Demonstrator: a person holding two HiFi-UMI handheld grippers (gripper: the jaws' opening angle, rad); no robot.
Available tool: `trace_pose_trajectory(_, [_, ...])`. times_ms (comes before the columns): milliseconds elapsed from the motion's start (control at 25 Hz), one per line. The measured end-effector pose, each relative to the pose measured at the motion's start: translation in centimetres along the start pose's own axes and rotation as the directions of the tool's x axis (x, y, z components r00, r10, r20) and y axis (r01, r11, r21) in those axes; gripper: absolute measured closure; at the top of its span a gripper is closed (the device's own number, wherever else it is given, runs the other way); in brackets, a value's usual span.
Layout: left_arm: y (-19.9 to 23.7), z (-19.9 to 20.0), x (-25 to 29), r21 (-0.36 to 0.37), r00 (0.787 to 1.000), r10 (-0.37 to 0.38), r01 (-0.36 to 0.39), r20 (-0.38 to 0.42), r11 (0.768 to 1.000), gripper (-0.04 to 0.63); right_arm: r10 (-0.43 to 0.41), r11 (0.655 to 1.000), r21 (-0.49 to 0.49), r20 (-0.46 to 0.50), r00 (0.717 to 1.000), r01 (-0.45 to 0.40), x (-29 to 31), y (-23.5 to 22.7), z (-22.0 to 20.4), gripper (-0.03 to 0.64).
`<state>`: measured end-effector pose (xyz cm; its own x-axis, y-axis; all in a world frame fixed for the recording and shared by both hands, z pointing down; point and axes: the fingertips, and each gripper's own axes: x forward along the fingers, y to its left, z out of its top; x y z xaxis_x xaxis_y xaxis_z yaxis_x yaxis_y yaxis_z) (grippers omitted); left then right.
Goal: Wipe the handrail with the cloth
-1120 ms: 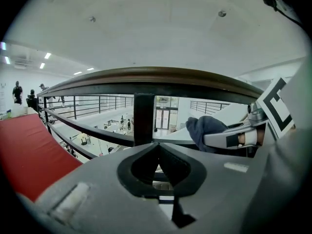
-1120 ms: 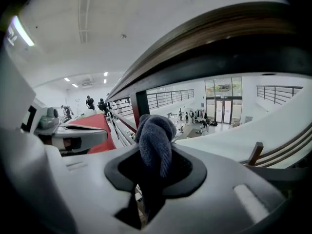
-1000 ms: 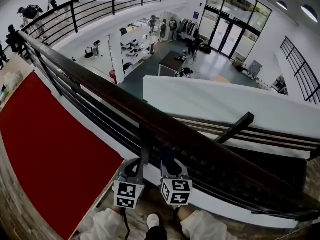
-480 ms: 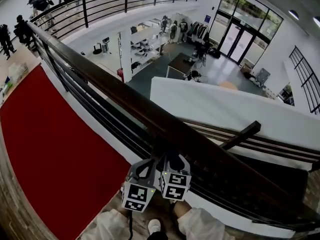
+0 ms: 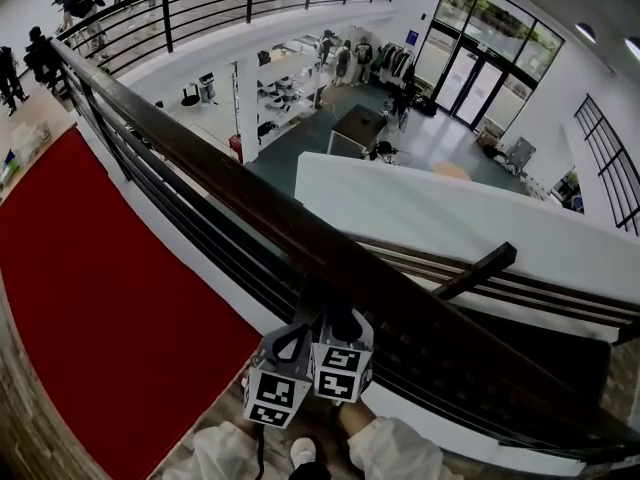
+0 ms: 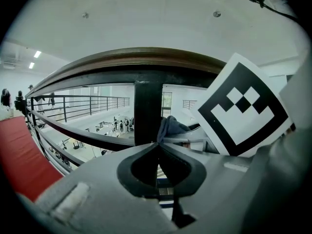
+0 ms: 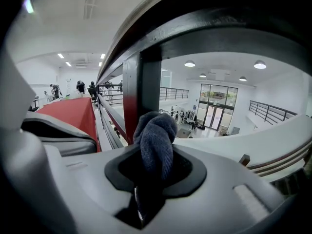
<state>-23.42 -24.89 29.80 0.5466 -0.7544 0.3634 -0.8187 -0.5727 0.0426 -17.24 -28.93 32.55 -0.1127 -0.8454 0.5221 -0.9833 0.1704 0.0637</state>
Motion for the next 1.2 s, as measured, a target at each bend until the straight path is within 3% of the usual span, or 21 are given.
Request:
trace_pose_trajectory(240, [-0.7,-0.9,-0.7,0.005,1.0,0.004,-0.004,-0.019,1.0,0.594,0.008,0.997,-0.083,-0.02,1.0,-0.009,-1.2,0.4,-1.4,0.518])
trace_pose_trajectory(600, [-3.3,-1.3,-1.2,0.018,0.999,-0.016,0.017,-0.044,1.0,0.594,0.01,1.0,0.002,-0.038,0.999,-0.009,-2.9,-2.2,-2.7,0.517])
trace_pose_trajectory(1200, [-9.5,-1.8,-0.3,0.032,0.995,-0.078,0.08,-0.068,0.996,0.592,-0.082,0.996,-0.029,-0.009,0.997,0.082,-7.9,-8.9,-5.0,0.517])
